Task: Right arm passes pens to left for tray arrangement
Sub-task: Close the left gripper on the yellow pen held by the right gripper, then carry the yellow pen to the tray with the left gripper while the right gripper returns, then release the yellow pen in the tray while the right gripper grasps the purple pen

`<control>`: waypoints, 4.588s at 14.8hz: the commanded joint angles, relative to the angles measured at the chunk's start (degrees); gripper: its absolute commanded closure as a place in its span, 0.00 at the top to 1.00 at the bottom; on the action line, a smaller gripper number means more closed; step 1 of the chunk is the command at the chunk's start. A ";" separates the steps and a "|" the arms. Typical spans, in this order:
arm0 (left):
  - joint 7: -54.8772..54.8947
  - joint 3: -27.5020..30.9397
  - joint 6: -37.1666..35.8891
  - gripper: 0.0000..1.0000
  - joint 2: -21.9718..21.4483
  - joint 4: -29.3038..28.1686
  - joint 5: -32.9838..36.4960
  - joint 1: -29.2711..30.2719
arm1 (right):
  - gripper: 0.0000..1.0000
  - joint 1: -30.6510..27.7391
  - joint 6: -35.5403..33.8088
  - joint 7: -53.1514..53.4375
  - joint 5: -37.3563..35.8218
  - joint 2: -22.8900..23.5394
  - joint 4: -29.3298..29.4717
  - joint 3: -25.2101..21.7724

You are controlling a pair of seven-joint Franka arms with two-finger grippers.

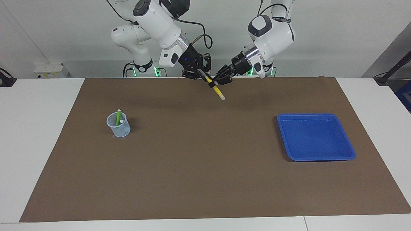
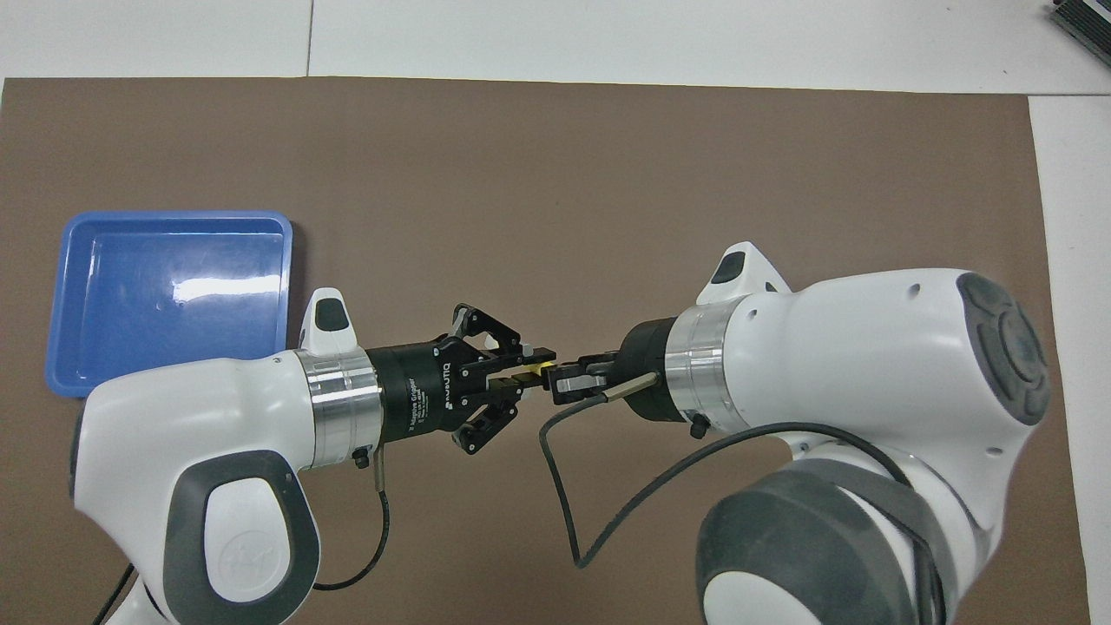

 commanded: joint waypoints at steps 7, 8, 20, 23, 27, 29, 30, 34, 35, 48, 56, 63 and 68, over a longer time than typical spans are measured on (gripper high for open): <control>-0.13 -0.28 -1.86 0.00 0.06 0.87 6.77 0.90 | 1.00 -0.78 0.89 -0.13 -0.03 -0.94 -0.84 -0.03; 0.22 -0.19 -2.73 0.00 0.06 0.87 9.85 0.99 | 1.00 -1.04 0.98 -0.65 -0.12 -0.86 -0.84 -0.12; 32.02 -0.02 -26.99 0.00 -0.21 3.77 43.07 13.29 | 1.00 -16.75 -4.03 -32.08 -21.21 -1.04 -5.67 -0.12; 42.37 -0.02 -29.54 0.00 -0.21 3.77 49.32 17.41 | 0.87 -22.38 -3.86 -41.42 -26.81 0.89 -7.34 -0.12; 55.13 -0.10 -30.51 0.00 0.58 3.50 55.83 23.21 | 0.64 -26.35 -2.19 -41.09 -28.95 4.14 -9.98 -0.12; 59.71 -0.02 -29.72 0.00 2.50 3.68 58.55 25.76 | 0.57 -27.76 -0.70 -41.09 -29.12 6.00 -10.15 -0.12; 61.12 -0.10 -28.85 0.00 3.21 3.68 60.13 26.73 | 0.55 -28.63 -0.78 -41.17 -29.99 6.00 -10.16 -0.12; 62.62 -0.10 -22.97 0.00 7.78 3.68 64.44 29.29 | 0.50 -29.25 1.59 -41.09 -33.25 6.09 -11.73 -0.03; 62.71 -0.10 -21.30 0.00 9.01 3.77 64.63 29.99 | 0.50 -29.34 2.12 -41.09 -33.25 6.17 -12.17 -0.12; 62.98 -0.02 -5.91 0.00 22.29 5.88 66.92 31.75 | 0.03 -30.57 3.44 -41.09 -33.25 7.05 -13.67 -0.12; 63.07 -0.10 0.24 0.00 25.45 4.39 69.29 33.60 | 0.00 -31.28 -14.28 -41.09 -33.25 7.14 2.56 -0.12; 57.18 -0.45 -0.28 0.87 25.63 4.47 68.33 33.25 | 0.00 -28.91 -22.84 -29.87 -24.84 6.44 14.62 1.10; 56.92 -0.28 -9.83 0.96 25.46 10.69 55.69 33.42 | 0.00 -26.71 -19.59 -8.78 -12.71 6.35 14.02 3.39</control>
